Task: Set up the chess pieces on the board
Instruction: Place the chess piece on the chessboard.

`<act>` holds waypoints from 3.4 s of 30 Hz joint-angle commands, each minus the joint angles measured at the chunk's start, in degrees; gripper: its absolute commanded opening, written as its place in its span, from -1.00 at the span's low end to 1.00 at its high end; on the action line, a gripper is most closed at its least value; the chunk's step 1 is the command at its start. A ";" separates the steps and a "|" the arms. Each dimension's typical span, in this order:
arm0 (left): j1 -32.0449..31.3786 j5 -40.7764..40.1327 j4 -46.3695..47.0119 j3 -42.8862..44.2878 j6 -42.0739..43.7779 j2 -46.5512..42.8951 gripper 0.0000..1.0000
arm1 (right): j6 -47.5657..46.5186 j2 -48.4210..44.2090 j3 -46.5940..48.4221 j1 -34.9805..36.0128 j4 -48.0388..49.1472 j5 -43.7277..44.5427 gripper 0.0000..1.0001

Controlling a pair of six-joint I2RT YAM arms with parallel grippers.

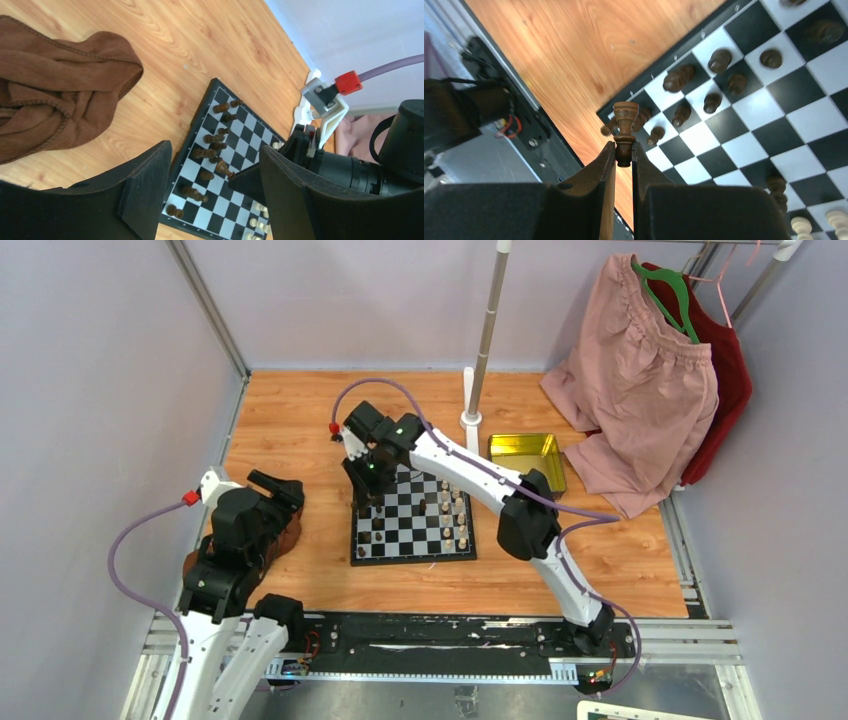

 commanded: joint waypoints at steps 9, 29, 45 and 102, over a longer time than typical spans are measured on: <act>0.27 -0.38 -4.26 0.85 0.46 -1.41 0.38 | -6.53 0.43 -0.27 5.56 -13.12 13.88 -1.00; 0.27 1.56 -4.51 0.38 0.34 -2.75 0.39 | -7.12 8.71 9.06 7.02 -15.84 14.03 -1.00; 0.27 0.50 -4.64 0.99 2.51 -2.21 0.38 | -7.21 -0.38 5.43 6.25 -16.30 20.24 -1.00; -3.56 3.06 -2.38 7.24 27.10 11.20 0.56 | -8.17 1.33 1.14 2.53 -21.33 26.69 -0.27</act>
